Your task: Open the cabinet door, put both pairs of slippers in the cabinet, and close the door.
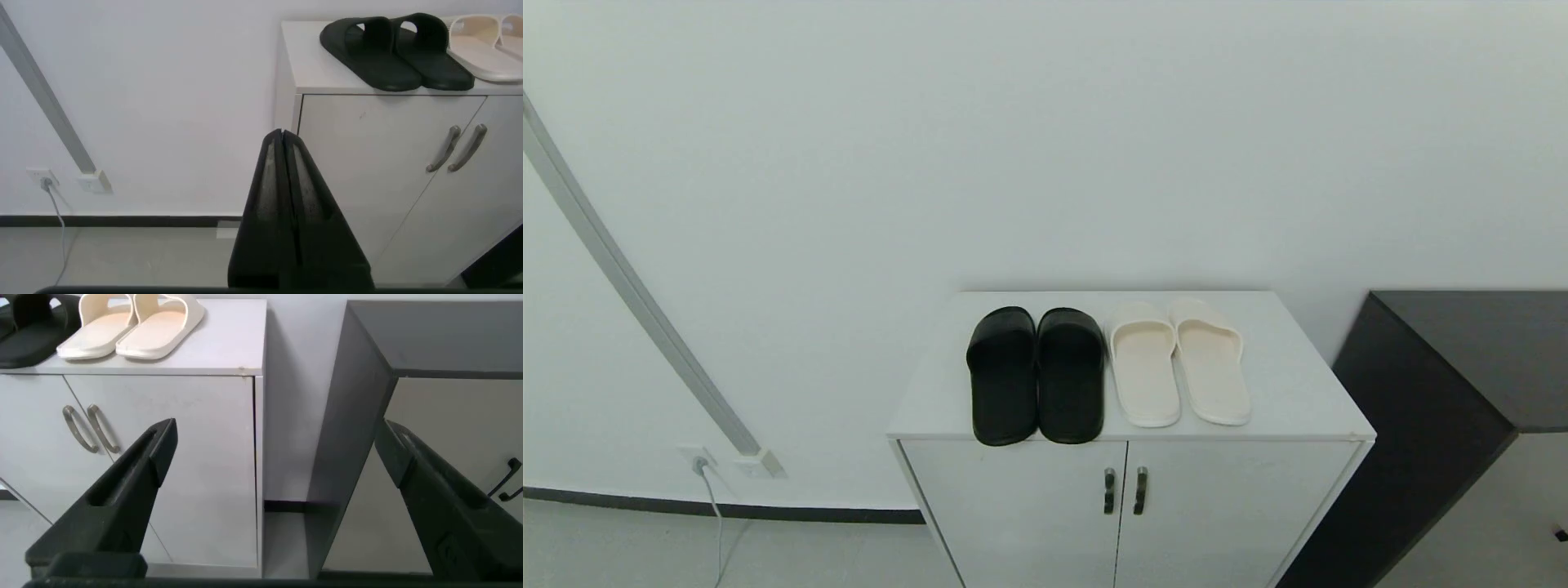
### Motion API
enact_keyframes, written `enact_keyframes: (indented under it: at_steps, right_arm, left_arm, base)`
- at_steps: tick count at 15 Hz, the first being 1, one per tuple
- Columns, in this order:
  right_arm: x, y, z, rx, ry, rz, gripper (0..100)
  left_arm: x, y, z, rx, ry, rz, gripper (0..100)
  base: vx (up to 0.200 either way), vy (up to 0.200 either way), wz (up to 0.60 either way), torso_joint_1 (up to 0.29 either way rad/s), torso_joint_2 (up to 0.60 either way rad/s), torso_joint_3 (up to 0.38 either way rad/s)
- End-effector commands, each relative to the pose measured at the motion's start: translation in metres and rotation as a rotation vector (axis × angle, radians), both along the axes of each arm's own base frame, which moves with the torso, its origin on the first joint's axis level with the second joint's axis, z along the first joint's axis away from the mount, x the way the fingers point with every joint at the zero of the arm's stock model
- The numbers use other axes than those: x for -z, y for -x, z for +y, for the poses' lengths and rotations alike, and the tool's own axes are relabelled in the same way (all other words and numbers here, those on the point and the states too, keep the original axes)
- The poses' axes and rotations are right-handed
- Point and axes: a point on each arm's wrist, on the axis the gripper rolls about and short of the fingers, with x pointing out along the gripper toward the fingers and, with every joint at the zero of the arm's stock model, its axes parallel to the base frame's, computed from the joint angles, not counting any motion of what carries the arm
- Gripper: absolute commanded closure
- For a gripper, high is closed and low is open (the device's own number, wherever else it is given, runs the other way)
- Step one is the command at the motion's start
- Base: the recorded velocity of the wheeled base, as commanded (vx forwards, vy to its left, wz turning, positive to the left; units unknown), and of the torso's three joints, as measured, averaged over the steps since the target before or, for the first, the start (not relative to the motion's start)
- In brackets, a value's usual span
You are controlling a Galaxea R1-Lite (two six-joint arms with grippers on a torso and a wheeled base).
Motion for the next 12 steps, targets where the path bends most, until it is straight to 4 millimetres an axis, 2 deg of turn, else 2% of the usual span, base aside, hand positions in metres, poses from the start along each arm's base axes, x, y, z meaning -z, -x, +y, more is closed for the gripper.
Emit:
enact_keyframes:
  at_steps: [1,7,8,9,10,12]
  right_arm:
    - [0.000,0.000,0.000,-0.002,0.000,0.001,0]
    - [-0.001,0.000,0.000,0.007,0.002,-0.003,0]
    - [-0.008,0.001,0.000,0.006,0.008,-0.036,0]
    - [-0.059,0.011,0.000,-0.005,-0.069,-0.134,0]
    - [-0.096,0.010,0.000,-0.008,-0.188,-0.074,0]
    - [-0.086,-0.008,0.002,-0.090,0.004,0.122,0]
  left_arm:
    - [0.000,0.000,0.000,0.004,-0.013,0.001,100]
    - [0.000,0.000,0.000,0.009,-0.013,0.003,100]
    - [0.000,0.000,0.000,0.009,-0.013,0.003,100]
    - [0.000,0.000,0.000,0.009,-0.013,0.003,100]
    - [0.000,0.000,0.000,0.009,-0.015,0.003,100]
    - [0.000,0.000,0.000,0.009,-0.018,0.003,100]
  base:
    - [0.000,0.000,0.00,0.000,0.00,0.000]
    - [0.000,0.000,0.00,0.000,0.00,0.000]
    - [0.000,0.000,0.00,0.000,0.00,0.000]
    - [0.000,0.000,0.00,0.000,0.00,0.000]
    - [0.000,0.000,0.00,0.000,0.00,0.000]
    - [0.000,0.000,0.00,0.000,0.00,0.000]
